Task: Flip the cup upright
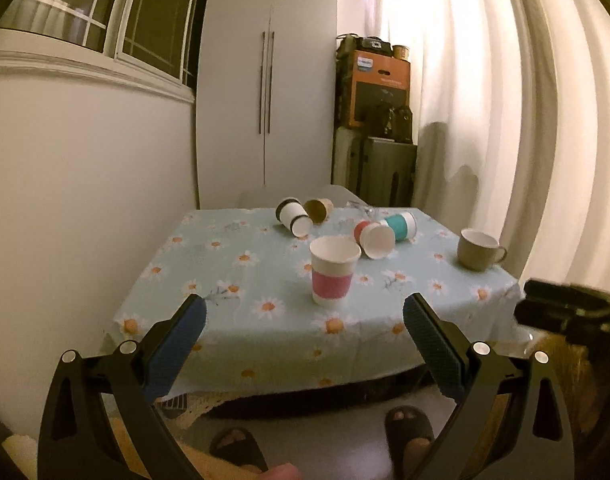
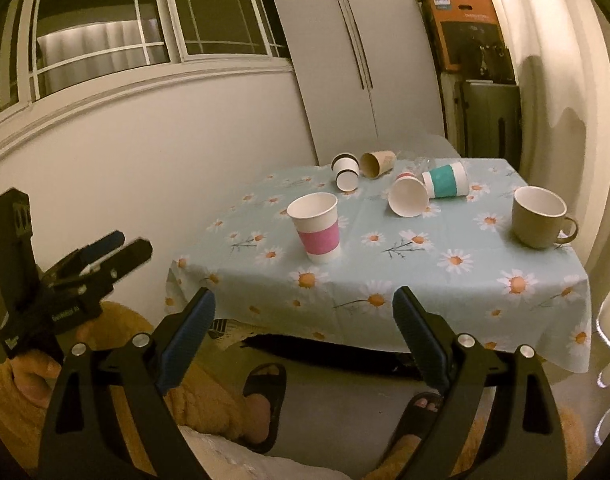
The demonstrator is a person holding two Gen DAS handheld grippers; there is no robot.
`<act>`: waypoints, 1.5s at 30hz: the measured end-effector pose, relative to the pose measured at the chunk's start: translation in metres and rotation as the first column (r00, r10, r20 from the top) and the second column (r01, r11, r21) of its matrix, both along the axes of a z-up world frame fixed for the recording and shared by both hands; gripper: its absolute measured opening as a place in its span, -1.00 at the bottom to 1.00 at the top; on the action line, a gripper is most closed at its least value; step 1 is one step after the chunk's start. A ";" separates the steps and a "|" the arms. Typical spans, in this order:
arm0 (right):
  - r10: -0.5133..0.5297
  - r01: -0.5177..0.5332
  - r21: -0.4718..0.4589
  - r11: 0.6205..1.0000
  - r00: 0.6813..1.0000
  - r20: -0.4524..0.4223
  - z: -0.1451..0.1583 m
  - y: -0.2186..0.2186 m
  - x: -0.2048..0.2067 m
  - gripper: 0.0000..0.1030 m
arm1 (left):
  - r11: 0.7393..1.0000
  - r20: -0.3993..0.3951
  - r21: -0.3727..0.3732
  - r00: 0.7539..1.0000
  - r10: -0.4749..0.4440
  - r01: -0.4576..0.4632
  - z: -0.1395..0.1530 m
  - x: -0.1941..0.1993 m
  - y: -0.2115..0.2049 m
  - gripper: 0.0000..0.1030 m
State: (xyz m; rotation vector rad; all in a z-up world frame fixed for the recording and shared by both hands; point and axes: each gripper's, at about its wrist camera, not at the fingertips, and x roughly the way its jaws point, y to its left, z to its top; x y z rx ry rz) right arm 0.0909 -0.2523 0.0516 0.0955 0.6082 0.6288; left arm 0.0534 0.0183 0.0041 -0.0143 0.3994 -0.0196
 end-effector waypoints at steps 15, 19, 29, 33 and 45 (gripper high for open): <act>-0.032 0.032 -0.047 0.998 0.999 0.001 -0.007 -0.004 -0.028 0.80 | 0.997 -0.022 0.068 0.999 -0.026 0.028 -0.017 -0.018 -0.013 0.87; -0.039 0.039 -0.057 0.998 0.999 0.001 -0.008 -0.003 -0.027 0.80 | 0.997 -0.030 0.068 0.999 -0.023 0.025 -0.018 -0.019 -0.012 0.87; -0.047 0.047 -0.086 0.995 0.999 -0.001 -0.009 0.002 -0.028 0.80 | 0.999 -0.034 0.047 0.999 -0.007 0.009 -0.021 -0.024 -0.007 0.87; -0.050 0.049 -0.086 0.995 0.999 -0.003 -0.009 0.002 -0.028 0.80 | 0.998 -0.025 0.060 1.000 -0.016 0.018 -0.021 -0.028 -0.010 0.87; -0.054 0.054 -0.095 0.994 0.999 -0.001 -0.011 0.000 -0.027 0.80 | 0.997 -0.024 0.076 0.999 -0.027 0.028 -0.022 -0.029 -0.015 0.87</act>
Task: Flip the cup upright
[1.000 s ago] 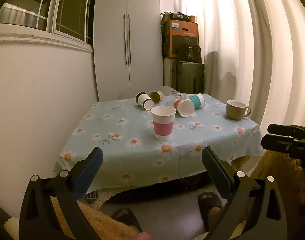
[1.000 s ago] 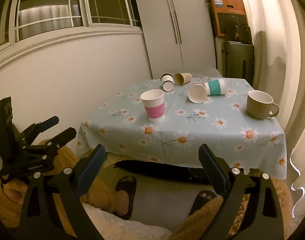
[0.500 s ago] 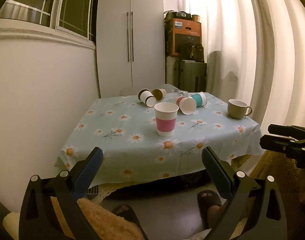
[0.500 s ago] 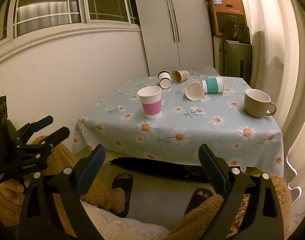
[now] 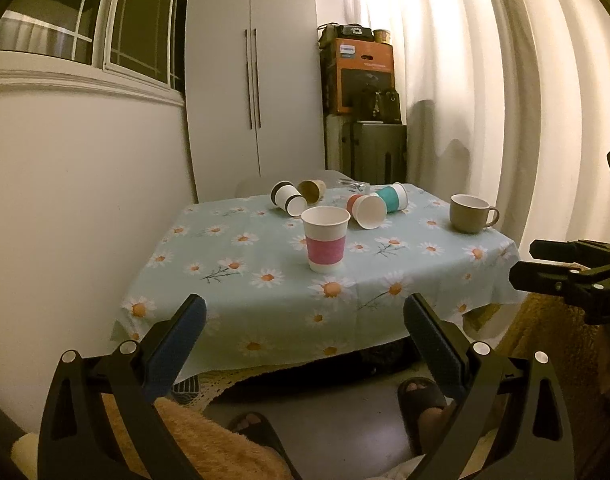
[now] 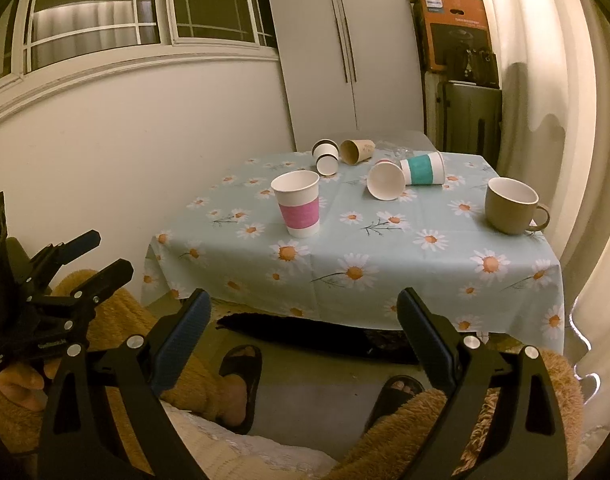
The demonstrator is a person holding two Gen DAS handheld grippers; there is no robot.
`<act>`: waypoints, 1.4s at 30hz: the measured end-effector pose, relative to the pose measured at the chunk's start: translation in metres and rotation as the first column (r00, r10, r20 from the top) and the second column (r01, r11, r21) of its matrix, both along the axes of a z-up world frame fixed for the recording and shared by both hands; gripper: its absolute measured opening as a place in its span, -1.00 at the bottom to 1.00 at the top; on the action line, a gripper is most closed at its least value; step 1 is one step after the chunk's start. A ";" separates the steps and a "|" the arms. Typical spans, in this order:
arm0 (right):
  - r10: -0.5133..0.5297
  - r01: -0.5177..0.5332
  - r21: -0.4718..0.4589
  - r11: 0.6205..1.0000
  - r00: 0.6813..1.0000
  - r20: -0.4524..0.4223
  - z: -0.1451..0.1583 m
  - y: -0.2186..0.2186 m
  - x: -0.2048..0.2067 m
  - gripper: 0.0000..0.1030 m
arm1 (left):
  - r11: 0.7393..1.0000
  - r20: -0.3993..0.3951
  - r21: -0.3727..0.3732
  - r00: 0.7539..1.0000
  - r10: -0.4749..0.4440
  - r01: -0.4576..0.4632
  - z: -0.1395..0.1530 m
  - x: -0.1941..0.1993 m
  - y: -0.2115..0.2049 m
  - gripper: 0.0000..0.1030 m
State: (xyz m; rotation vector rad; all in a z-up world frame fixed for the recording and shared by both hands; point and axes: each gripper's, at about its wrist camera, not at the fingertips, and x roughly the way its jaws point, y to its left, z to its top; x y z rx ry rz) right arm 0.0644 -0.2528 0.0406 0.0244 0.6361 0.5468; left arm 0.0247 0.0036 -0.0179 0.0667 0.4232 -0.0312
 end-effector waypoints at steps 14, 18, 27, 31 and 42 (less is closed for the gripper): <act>-0.002 0.002 -0.011 1.000 1.000 -0.003 0.000 -0.001 0.000 0.81 | 1.000 0.000 -0.001 1.000 0.008 -0.008 0.002 0.000 0.001 0.87; 0.000 0.000 -0.014 1.000 1.000 -0.004 -0.001 -0.002 0.001 0.81 | 1.000 -0.005 -0.007 1.000 0.009 -0.009 0.002 0.001 0.003 0.87; 0.000 0.000 -0.016 1.000 1.000 -0.003 -0.001 -0.002 0.001 0.81 | 1.000 -0.007 0.009 1.000 0.004 -0.004 -0.001 0.001 0.002 0.87; 0.001 -0.001 -0.017 1.000 1.000 -0.004 -0.001 -0.002 0.001 0.81 | 1.000 -0.008 0.007 1.000 0.006 -0.006 -0.001 0.001 0.002 0.87; 0.001 -0.001 -0.016 1.000 1.000 -0.004 -0.001 -0.003 0.001 0.81 | 1.000 -0.008 0.005 1.000 0.005 -0.005 0.000 0.001 0.001 0.87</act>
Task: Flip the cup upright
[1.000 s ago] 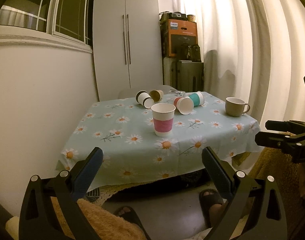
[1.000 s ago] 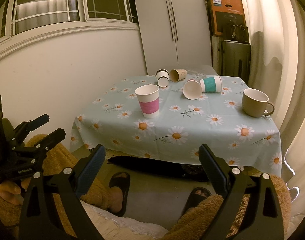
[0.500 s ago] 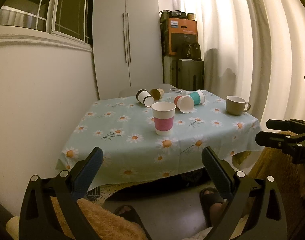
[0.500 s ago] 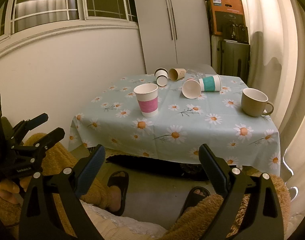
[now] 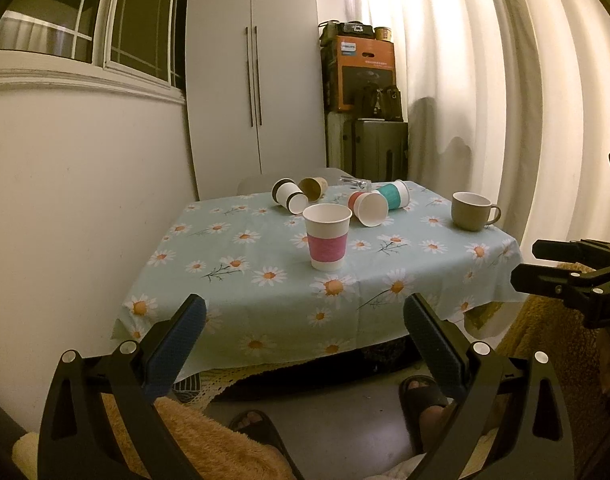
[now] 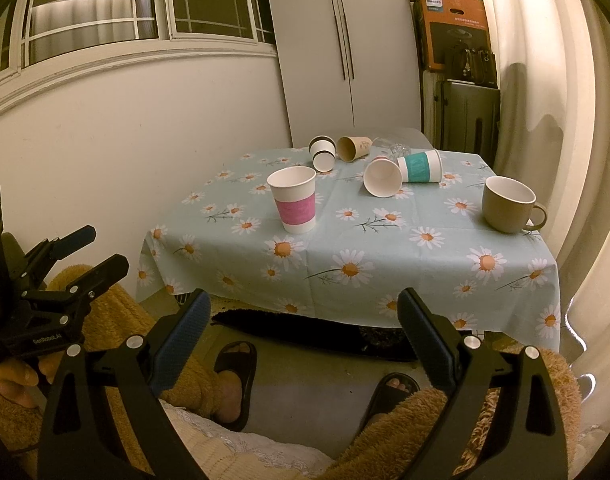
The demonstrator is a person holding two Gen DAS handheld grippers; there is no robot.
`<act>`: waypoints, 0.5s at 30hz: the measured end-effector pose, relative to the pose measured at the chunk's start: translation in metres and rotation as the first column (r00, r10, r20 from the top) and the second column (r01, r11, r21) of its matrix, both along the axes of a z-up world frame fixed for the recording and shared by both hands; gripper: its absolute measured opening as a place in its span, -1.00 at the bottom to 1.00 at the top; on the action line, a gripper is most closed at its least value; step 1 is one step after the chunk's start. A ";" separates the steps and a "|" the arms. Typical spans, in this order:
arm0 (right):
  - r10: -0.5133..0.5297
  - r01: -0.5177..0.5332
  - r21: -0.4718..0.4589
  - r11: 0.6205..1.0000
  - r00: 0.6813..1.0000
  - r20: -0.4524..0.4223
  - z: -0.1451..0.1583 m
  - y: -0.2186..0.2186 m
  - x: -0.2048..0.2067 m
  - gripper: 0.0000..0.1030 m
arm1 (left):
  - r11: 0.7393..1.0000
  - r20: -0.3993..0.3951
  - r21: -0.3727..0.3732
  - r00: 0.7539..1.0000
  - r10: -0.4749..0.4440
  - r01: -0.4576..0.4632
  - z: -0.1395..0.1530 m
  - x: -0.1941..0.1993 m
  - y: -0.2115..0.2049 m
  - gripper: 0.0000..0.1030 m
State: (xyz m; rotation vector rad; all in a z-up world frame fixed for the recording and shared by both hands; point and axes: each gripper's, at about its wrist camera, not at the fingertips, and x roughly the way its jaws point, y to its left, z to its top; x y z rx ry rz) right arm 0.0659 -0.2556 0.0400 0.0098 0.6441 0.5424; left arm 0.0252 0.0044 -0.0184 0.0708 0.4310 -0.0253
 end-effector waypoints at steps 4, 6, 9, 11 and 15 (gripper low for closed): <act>0.000 0.000 -0.001 1.000 1.000 0.000 0.000 0.000 0.000 0.81 | 1.000 0.000 0.000 1.000 0.000 0.000 0.000 0.000 0.000 0.87; 0.000 0.000 -0.002 1.000 1.000 -0.001 0.000 0.000 0.000 0.81 | 1.000 -0.001 0.001 1.000 0.001 -0.001 0.000 0.000 0.000 0.87; 0.000 0.000 -0.003 1.000 1.000 -0.001 0.000 -0.001 0.000 0.81 | 1.000 0.000 0.000 1.000 0.000 0.000 0.000 0.000 0.000 0.87; 0.001 -0.001 -0.002 1.000 1.000 -0.001 -0.001 0.000 0.000 0.81 | 1.000 0.000 -0.001 1.000 0.000 0.000 0.000 0.000 0.000 0.87; 0.001 -0.001 -0.003 1.000 1.000 -0.001 -0.001 0.000 0.000 0.81 | 1.000 -0.002 -0.005 1.000 -0.011 0.011 0.000 -0.001 0.000 0.87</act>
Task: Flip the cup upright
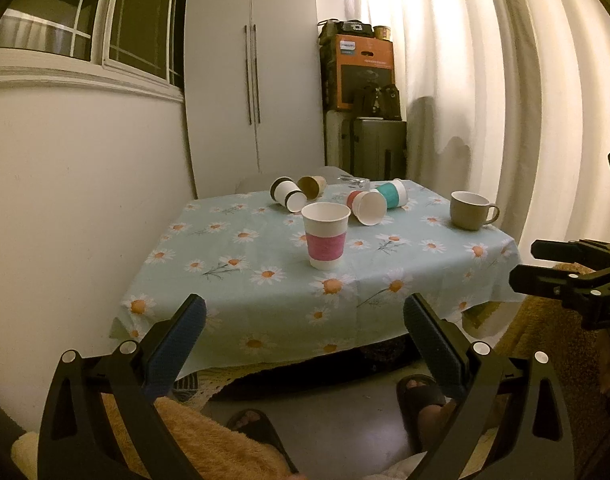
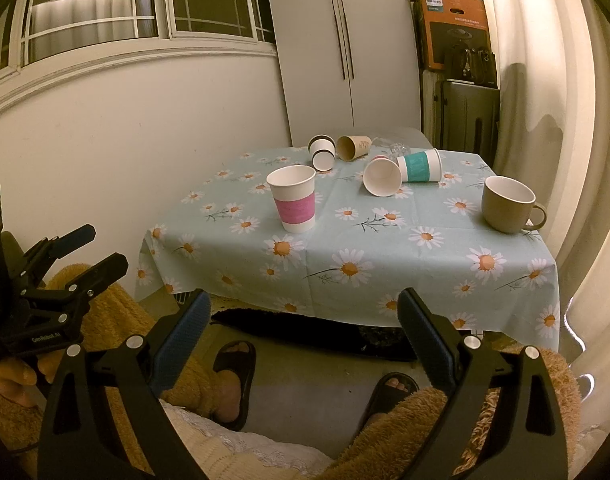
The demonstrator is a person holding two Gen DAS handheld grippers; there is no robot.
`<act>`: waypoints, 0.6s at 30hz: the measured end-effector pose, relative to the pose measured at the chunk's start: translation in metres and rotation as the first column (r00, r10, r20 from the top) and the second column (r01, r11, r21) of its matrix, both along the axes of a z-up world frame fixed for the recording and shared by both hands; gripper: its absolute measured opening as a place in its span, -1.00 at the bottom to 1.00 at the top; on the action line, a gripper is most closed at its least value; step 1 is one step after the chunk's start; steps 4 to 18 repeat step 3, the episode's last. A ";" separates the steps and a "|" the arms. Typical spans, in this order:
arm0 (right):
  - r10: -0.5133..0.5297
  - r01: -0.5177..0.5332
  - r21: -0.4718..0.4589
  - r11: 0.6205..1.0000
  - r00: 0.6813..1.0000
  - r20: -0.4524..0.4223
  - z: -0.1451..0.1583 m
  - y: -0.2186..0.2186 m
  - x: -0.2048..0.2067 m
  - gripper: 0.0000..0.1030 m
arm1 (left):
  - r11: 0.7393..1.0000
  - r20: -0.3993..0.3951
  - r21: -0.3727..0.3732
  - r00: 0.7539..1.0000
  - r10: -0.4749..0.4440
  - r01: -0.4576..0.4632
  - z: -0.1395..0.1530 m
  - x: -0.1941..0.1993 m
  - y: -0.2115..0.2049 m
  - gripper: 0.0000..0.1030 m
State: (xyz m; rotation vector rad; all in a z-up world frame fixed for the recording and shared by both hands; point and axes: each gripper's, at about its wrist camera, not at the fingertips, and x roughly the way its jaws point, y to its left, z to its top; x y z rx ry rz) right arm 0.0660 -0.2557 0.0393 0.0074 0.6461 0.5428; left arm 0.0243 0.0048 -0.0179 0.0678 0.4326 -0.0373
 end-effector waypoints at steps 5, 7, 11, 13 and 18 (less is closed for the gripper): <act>0.000 0.000 0.000 1.000 1.000 0.001 0.000 0.000 0.000 0.81 | 1.000 -0.002 0.001 1.000 0.000 0.000 -0.001 0.000 0.001 0.87; 0.000 0.000 0.000 1.000 1.000 0.001 0.000 0.000 0.000 0.81 | 1.000 -0.002 0.001 1.000 0.000 0.000 -0.001 0.000 0.001 0.87; 0.000 0.000 0.000 1.000 1.000 0.001 0.000 0.000 0.000 0.81 | 1.000 -0.002 0.001 1.000 0.000 0.000 -0.001 0.000 0.001 0.87; 0.000 0.000 0.000 1.000 1.000 0.001 0.000 0.000 0.000 0.81 | 1.000 -0.002 0.001 1.000 0.000 0.000 -0.001 0.000 0.001 0.87; 0.000 0.000 0.000 1.000 1.000 0.001 0.000 0.000 0.000 0.81 | 1.000 -0.002 0.001 1.000 0.000 0.000 -0.001 0.000 0.001 0.87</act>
